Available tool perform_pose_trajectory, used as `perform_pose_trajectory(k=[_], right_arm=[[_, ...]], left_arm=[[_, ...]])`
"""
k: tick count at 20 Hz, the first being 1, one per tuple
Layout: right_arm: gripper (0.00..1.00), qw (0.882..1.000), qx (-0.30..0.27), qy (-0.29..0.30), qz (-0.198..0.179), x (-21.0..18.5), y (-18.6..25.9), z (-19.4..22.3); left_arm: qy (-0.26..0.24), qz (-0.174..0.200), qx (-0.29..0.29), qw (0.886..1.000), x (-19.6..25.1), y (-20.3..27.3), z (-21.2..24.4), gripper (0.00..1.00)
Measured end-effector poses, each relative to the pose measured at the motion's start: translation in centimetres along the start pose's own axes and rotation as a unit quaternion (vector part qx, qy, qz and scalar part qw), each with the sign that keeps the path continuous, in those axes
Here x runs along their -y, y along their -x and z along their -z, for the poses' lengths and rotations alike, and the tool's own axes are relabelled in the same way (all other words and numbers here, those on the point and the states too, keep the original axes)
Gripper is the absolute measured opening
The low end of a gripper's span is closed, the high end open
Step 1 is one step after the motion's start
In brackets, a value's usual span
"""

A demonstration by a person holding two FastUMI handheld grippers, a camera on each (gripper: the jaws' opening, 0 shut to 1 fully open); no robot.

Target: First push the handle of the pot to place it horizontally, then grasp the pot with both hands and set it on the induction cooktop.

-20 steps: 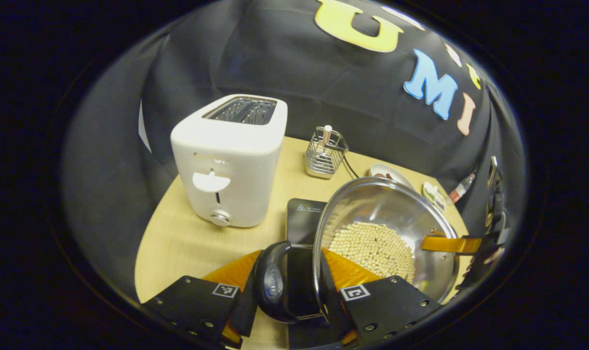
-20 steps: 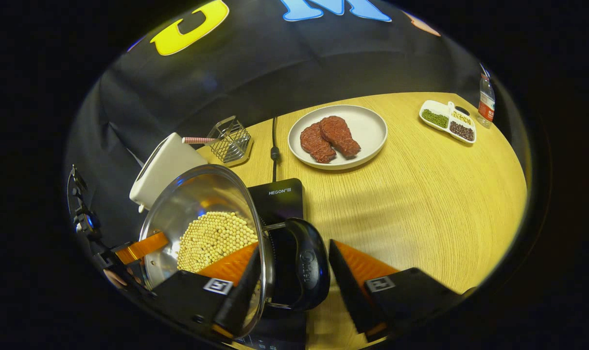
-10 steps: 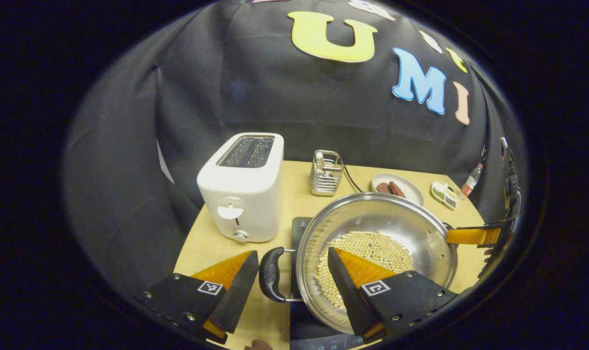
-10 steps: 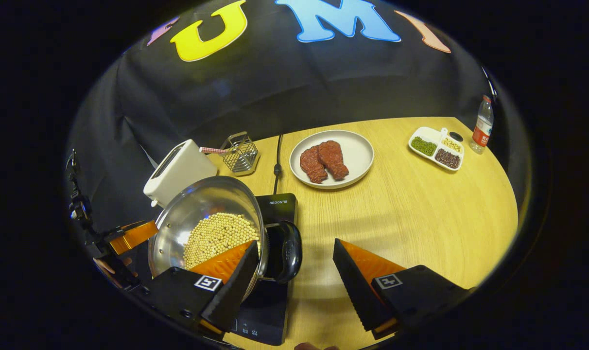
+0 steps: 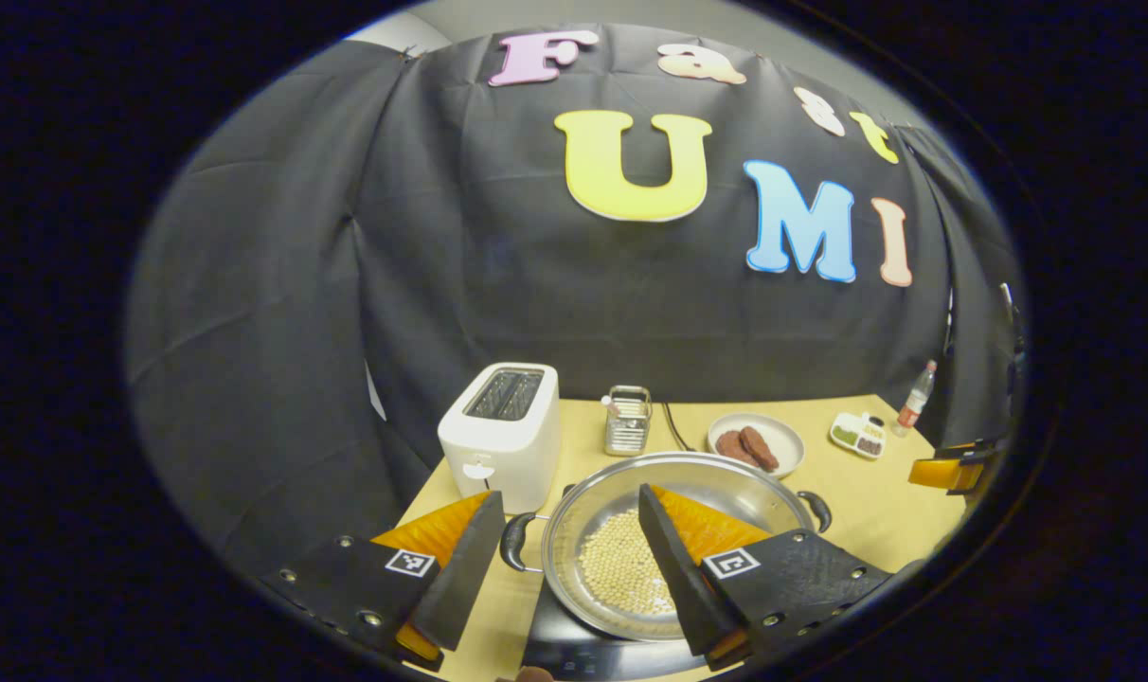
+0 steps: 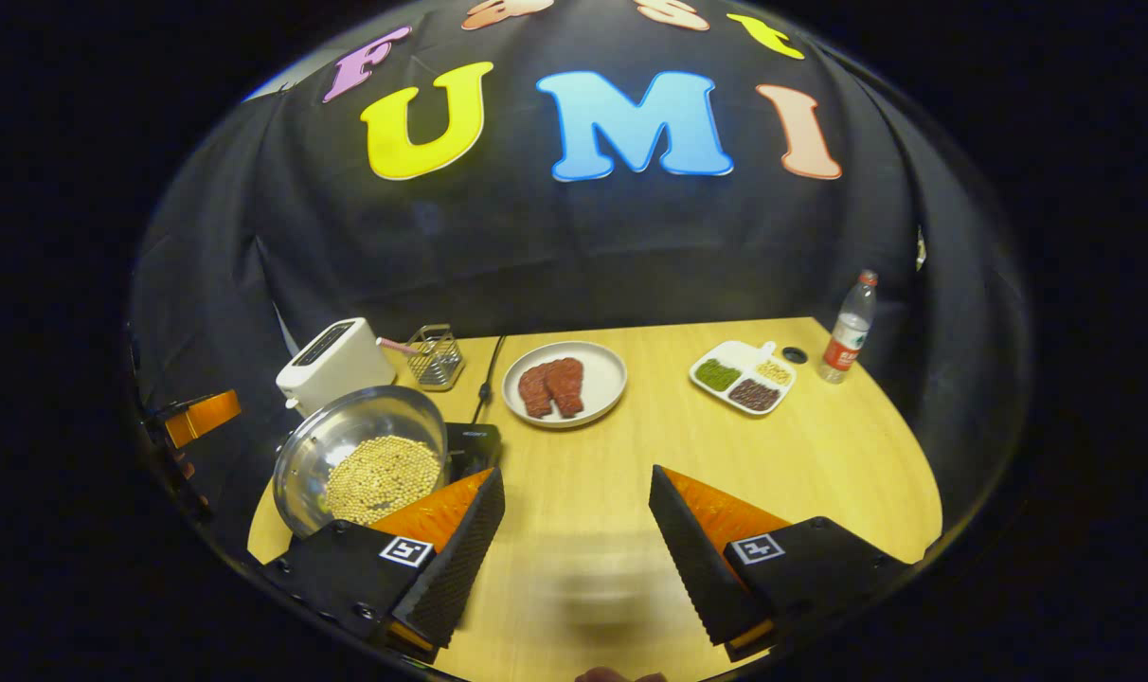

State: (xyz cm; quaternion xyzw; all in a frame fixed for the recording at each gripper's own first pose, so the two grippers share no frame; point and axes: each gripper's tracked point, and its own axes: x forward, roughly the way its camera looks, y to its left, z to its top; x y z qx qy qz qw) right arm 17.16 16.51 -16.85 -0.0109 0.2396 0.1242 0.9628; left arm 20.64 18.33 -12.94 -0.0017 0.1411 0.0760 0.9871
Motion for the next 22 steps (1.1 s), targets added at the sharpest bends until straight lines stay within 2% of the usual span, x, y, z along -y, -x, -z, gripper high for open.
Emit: perform_pose_trajectory(k=[1,2,4,5,6,7,11,13,15,19,22], right_arm=[[0.98,1.000,0.017,-0.004,0.017,1.7,1.1,-0.9],[0.98,0.999,0.037,-0.010,0.031,3.2,2.1,-1.8],[0.98,0.995,0.073,-0.021,0.059,6.0,4.4,-3.5],[0.98,0.993,0.089,-0.024,0.072,7.4,5.5,-4.2],[0.98,0.991,0.107,-0.026,0.081,8.6,6.7,-4.9],[0.98,0.988,0.124,-0.026,0.089,9.5,7.8,-5.8],[0.98,0.981,0.164,-0.019,0.105,13.0,11.8,-7.4],[0.98,0.973,0.193,-0.013,0.123,15.6,14.1,-8.5],[0.98,0.967,0.218,0.008,0.128,17.6,16.1,-8.9],[0.98,0.962,0.230,0.040,0.138,21.5,19.4,-9.1],[0.98,0.960,0.251,0.030,0.117,23.3,21.4,-9.5]], left_arm=[[0.000,0.001,0.013,1.000,1.0,0.8,-0.7,0.87],[0.001,0.004,0.025,1.000,2.1,1.6,-1.4,0.84],[0.001,0.021,0.042,0.999,4.4,2.7,-2.6,0.87],[-0.002,0.024,0.049,0.999,5.2,3.5,-3.2,0.84],[-0.008,0.025,0.057,0.998,6.0,4.3,-3.9,0.87],[-0.015,0.024,0.068,0.997,6.7,5.0,-4.8,0.84],[-0.029,0.015,0.117,0.993,10.2,8.7,-8.5,0.84],[-0.026,0.014,0.131,0.991,12.0,10.7,-9.7,0.84],[-0.017,0.020,0.156,0.987,14.0,12.8,-11.3,0.84],[-0.002,0.017,0.185,0.983,17.9,16.6,-12.9,0.84],[0.004,0.019,0.199,0.980,21.3,19.4,-13.1,0.84]])
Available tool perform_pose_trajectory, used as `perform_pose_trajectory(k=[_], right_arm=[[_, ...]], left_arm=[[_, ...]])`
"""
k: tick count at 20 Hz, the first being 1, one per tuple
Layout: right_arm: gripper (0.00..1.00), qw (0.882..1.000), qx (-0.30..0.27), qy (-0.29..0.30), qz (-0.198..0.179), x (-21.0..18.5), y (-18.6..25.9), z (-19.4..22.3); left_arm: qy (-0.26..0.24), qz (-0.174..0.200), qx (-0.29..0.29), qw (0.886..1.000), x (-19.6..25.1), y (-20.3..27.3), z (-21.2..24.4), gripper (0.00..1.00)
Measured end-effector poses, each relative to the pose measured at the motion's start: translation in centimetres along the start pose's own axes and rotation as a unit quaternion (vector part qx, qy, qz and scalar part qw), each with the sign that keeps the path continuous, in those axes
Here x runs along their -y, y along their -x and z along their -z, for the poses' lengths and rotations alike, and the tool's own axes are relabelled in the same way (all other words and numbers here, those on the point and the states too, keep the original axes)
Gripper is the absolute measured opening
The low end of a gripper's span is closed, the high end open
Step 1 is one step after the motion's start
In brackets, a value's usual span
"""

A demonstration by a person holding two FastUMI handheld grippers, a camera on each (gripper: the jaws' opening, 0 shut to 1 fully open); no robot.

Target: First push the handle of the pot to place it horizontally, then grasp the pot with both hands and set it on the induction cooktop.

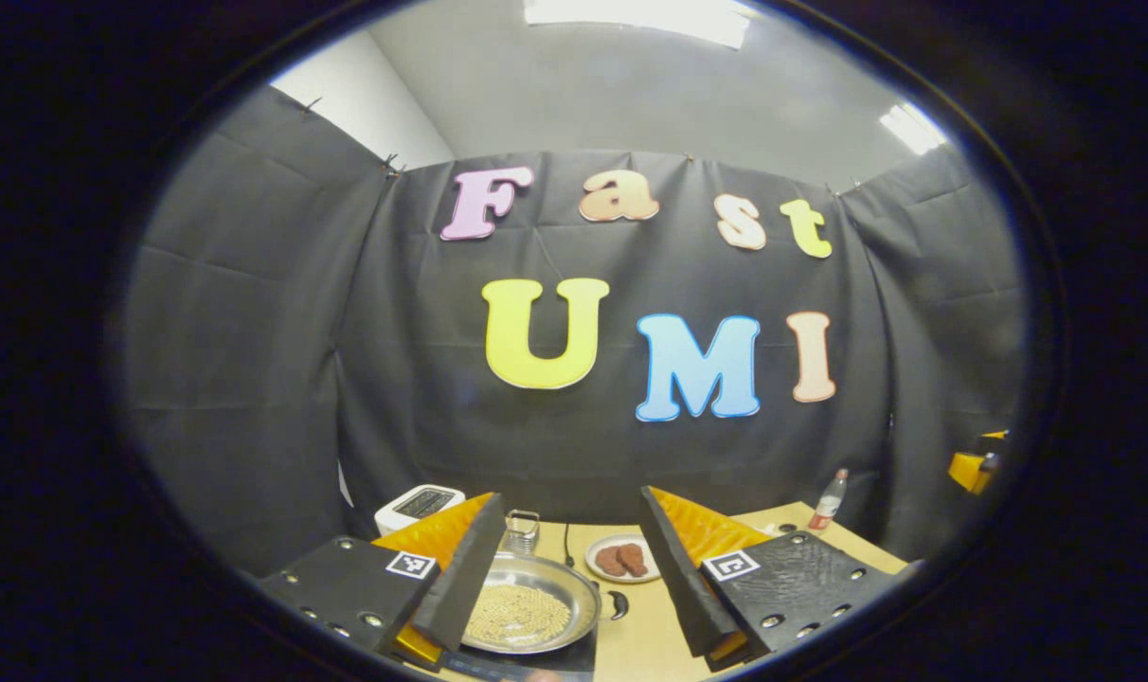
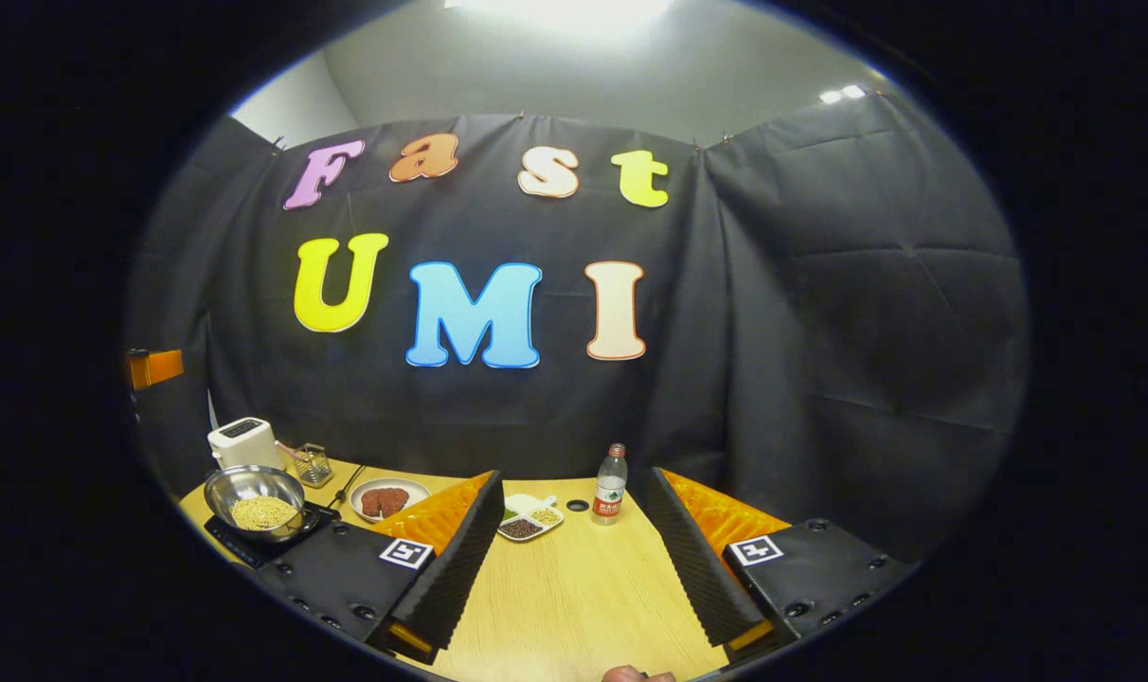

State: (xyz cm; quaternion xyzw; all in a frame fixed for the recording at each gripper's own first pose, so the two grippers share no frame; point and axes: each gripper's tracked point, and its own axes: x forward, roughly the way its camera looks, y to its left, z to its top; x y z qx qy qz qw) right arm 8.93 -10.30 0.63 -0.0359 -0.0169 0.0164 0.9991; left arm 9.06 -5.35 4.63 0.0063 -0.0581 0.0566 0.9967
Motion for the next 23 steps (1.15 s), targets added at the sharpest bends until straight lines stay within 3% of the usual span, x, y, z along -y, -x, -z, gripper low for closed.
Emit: perform_pose_trajectory(k=[8,9,10,16,17,23], right_arm=[[0.98,0.999,-0.017,-0.029,-0.039,5.1,2.3,2.1],[0.98,0.998,-0.020,-0.034,-0.046,5.4,2.6,2.2],[0.98,0.998,-0.020,-0.041,-0.053,5.7,2.8,2.2],[0.98,0.995,-0.013,-0.065,-0.072,6.5,4.3,2.4],[0.98,0.995,-0.013,-0.063,-0.072,6.5,4.8,2.5],[0.98,0.995,-0.050,-0.075,-0.050,4.8,7.1,4.5]], left_arm=[[0.017,-0.027,-0.025,0.999,7.8,6.0,1.5,0.84],[0.023,-0.027,-0.026,0.999,8.5,6.7,1.5,0.89],[0.028,-0.031,-0.026,0.999,8.9,7.3,1.5,0.87],[0.026,-0.065,-0.035,0.997,8.4,10.6,1.0,0.87],[0.022,-0.066,-0.031,0.997,8.2,11.0,0.7,0.83],[0.013,-0.044,-0.027,0.999,6.6,12.2,1.1,0.86]])
